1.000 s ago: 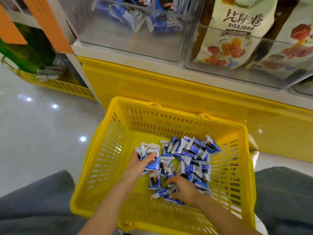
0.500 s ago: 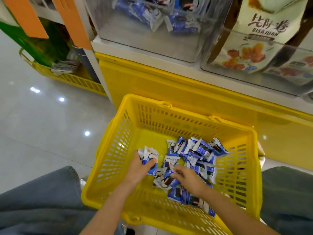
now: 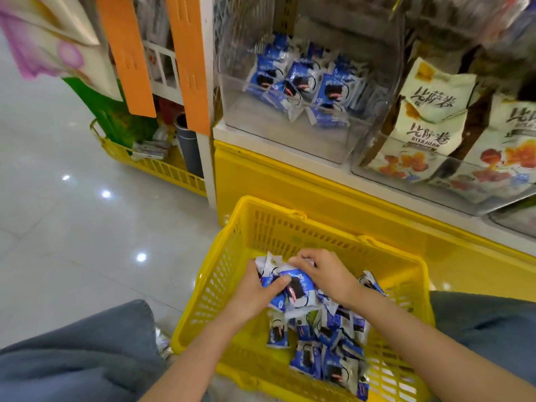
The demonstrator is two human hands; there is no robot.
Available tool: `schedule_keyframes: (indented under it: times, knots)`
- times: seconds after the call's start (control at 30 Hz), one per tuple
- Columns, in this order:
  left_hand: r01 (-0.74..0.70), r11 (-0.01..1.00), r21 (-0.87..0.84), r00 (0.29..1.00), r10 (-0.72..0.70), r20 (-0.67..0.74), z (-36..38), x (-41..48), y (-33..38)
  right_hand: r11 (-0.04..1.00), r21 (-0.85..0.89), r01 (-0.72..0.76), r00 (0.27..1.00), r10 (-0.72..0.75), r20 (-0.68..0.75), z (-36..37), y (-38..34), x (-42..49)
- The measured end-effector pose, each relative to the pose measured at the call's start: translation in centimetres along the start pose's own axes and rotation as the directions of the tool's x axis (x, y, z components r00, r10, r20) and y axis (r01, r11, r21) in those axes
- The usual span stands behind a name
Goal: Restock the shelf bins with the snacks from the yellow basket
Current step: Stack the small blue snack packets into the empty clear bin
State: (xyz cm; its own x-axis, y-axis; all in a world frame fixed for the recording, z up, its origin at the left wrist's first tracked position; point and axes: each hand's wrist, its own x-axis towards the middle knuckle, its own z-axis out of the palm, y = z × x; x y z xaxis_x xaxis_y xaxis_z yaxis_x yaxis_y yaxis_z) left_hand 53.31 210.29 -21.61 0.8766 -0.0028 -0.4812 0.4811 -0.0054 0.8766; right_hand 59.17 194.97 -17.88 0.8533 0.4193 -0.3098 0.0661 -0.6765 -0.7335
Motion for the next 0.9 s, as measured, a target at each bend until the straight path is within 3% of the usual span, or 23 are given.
schedule_keyframes:
  times: [0.13, 0.27, 0.43, 0.57, 0.77, 0.9]
  knots:
    - [-0.038, 0.999, -0.031, 0.994, 0.041, 0.102, -0.3, -1.2, 2.9, 0.997, 0.004, 0.072, 0.997, -0.072, 0.005, -1.1, -4.0, 0.2]
    - [-0.055, 0.977, -0.206, 0.996, 0.067, 0.055, -1.5, -2.3, 6.0, 0.987, 0.126, 0.096, 0.976, -0.068, -0.207, -2.4, -7.0, 0.1]
    - [-0.111, 0.94, -0.323, 0.994, 0.102, -0.045, -3.1, -2.8, 10.3, 0.935, 0.347, 0.075, 0.994, -0.041, -0.105, -3.5, -9.6, -1.4]
    - [-0.138, 0.905, -0.403, 0.988, 0.156, 0.012, -4.1, -2.1, 13.5, 0.902, 0.409, 0.135, 0.979, -0.057, -0.196, -4.5, -12.2, -0.9]
    - [-0.288, 0.839, -0.461, 0.957, 0.268, -0.109, -5.8, -0.3, 17.7, 0.961, 0.087, 0.261, 0.936, -0.23, -0.268, -7.2, -16.1, 1.6]
    - [-0.357, 0.829, -0.431, 0.933, 0.289, -0.217, -7.6, 1.6, 19.4, 0.956, -0.022, 0.294, 0.871, -0.277, -0.407, -11.8, -17.8, 5.5]
